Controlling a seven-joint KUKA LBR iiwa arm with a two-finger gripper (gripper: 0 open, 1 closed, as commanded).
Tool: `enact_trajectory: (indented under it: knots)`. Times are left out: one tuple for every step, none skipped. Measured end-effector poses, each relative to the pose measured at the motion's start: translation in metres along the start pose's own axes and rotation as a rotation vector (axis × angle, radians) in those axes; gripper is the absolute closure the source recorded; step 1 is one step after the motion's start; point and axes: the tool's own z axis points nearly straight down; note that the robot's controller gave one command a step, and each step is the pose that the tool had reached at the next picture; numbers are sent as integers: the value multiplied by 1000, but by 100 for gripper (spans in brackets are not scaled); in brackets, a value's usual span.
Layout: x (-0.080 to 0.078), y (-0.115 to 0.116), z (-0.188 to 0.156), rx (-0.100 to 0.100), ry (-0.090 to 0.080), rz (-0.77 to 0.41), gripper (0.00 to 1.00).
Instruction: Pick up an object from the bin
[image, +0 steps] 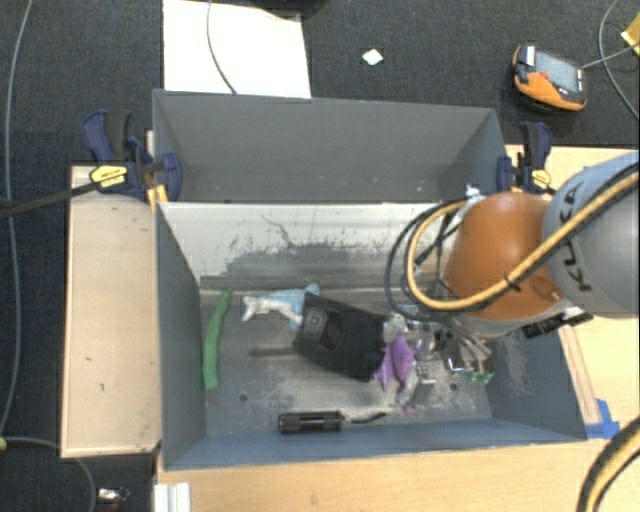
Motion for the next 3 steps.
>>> enact_trajectory:
  knots:
    - [-2, 0, -4, 0, -8, 0, 0]
    - [-77, 54, 68, -1, -11, -38, 0]
    - [-80, 73, 68, 1, -18, 156, 0]
